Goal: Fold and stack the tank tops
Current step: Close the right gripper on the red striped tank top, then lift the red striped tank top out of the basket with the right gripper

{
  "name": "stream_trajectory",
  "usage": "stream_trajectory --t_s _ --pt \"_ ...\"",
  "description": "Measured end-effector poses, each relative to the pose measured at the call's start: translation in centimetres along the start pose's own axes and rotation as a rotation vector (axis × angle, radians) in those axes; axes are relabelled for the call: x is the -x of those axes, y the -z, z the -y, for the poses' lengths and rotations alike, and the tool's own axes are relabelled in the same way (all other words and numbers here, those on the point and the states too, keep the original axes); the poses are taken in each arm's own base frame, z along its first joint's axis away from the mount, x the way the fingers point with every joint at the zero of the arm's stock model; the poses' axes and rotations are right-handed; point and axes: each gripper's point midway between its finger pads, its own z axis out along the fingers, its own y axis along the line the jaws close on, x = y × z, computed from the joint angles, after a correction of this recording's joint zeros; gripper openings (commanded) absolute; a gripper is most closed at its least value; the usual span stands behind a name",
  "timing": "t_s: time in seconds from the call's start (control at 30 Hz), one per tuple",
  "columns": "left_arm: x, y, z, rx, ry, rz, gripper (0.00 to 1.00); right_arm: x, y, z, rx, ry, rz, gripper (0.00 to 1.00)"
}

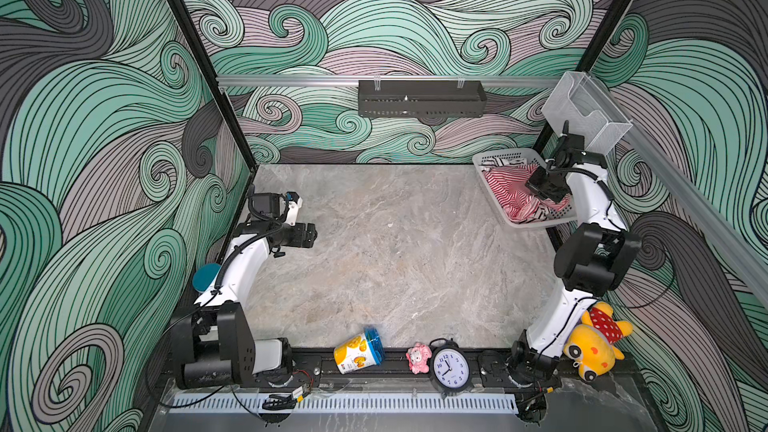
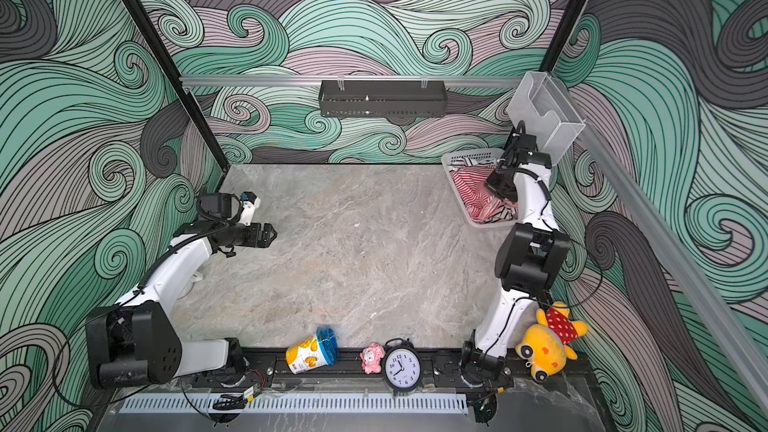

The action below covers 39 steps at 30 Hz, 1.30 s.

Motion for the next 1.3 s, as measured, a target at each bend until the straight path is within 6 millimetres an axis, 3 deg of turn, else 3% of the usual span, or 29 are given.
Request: stream_trajectory --t_s 0.33,0.63,0.73,0.87,0.97,1.07,1.2,1.3 --pt "0.0 0.0 0.0 0.000 0.001 -0.001 0.93 1.6 12.6 -4.7 0.221 0.036 0.266 0.00" --pt "0.0 0.0 0.0 -0.001 0.000 -0.001 0.93 -0.2 18.9 -10.5 0.410 0.132 0.329 0.00" --pt "0.0 0.0 0.0 -0.001 0.000 -0.001 0.93 -1.6 23.5 -13.7 0.509 0.208 0.388 0.00" --pt "0.0 0.0 0.0 -0.002 0.001 -0.001 0.93 -5.6 32.0 -17.1 0.687 0.338 0.497 0.00" --pt "0.0 0.0 0.1 -0.002 0.001 -0.001 0.93 -9.0 38.2 -17.7 0.829 0.410 0.569 0.00" --pt "0.0 0.0 0.1 -0.002 0.001 -0.001 0.93 -10.8 43.1 -17.4 0.943 0.441 0.636 0.00" --pt "0.0 0.0 0.1 -0.002 0.001 -0.001 0.93 -12.2 46.3 -18.0 1.052 0.465 0.654 0.00" --pt "0.0 0.0 0.1 -0.002 0.001 -0.001 0.93 -13.2 45.1 -20.7 1.098 0.493 0.579 0.00"
